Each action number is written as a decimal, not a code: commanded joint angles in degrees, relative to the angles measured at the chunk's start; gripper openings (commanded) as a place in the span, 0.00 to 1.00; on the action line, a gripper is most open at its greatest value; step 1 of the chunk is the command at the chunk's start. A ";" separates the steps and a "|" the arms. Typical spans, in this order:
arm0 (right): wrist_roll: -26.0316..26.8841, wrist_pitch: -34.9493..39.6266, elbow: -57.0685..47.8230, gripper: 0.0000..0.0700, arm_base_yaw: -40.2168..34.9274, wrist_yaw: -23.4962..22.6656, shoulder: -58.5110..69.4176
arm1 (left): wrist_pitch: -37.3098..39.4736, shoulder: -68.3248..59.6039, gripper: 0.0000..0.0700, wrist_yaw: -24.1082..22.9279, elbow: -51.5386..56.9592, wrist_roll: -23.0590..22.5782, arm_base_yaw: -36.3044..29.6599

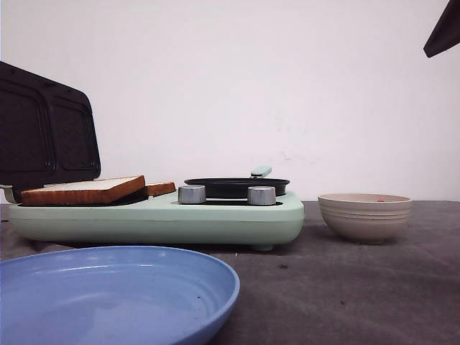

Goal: Make breakfast with bread and shrimp
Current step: 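Move the left gripper to the press lid handle and grasp it, then swing the press lid down over the bread with the left gripper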

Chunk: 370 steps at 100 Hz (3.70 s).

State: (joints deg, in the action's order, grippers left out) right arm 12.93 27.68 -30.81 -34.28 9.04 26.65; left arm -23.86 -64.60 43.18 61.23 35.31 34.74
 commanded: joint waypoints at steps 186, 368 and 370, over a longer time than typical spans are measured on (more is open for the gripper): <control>0.85 -0.52 -0.20 0.68 -0.35 0.02 0.20 | 22.03 -20.50 0.37 6.56 1.07 4.87 -10.82; 3.63 1.73 -0.20 0.68 -0.42 -0.07 0.20 | 10.54 -20.52 0.02 -18.38 1.07 -15.54 -41.55; 3.63 1.75 -0.20 0.68 -0.42 -0.07 0.20 | 10.32 -20.52 0.02 -18.84 1.07 -15.85 -41.83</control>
State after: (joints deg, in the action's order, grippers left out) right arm 15.70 29.63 -30.81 -34.28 9.02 26.65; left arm -10.92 -83.55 28.14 62.30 23.44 -7.49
